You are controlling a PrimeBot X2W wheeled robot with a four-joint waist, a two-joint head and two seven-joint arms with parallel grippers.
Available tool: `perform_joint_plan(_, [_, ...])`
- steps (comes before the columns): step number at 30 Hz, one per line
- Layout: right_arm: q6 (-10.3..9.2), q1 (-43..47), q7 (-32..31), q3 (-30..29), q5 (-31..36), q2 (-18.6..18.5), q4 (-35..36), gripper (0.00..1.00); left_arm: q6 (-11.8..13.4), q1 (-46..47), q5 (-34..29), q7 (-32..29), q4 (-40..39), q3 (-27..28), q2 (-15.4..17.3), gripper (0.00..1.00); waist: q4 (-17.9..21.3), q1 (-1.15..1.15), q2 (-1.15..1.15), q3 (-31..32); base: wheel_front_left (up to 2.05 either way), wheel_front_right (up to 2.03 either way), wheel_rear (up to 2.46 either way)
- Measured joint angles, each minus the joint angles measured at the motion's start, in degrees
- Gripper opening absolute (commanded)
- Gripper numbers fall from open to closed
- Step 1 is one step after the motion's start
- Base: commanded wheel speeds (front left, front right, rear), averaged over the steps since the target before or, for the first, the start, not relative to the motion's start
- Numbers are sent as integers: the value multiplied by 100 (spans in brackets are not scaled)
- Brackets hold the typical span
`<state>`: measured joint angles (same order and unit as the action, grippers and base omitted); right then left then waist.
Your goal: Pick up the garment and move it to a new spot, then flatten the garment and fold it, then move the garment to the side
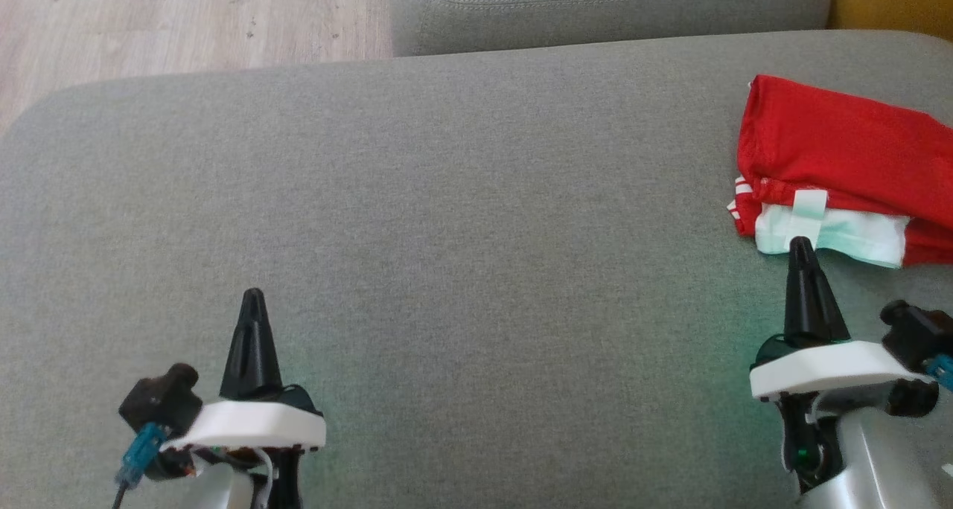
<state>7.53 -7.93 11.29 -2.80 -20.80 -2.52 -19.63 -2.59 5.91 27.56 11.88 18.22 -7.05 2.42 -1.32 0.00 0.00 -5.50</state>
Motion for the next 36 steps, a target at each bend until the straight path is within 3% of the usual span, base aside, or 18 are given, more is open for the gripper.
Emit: perform_joint_plan(36, [0,40,-587,-157,-2363,0,109,0,-152,-4,2161,-586,-58,358,1,0,44,0,0,179,0,0,0])
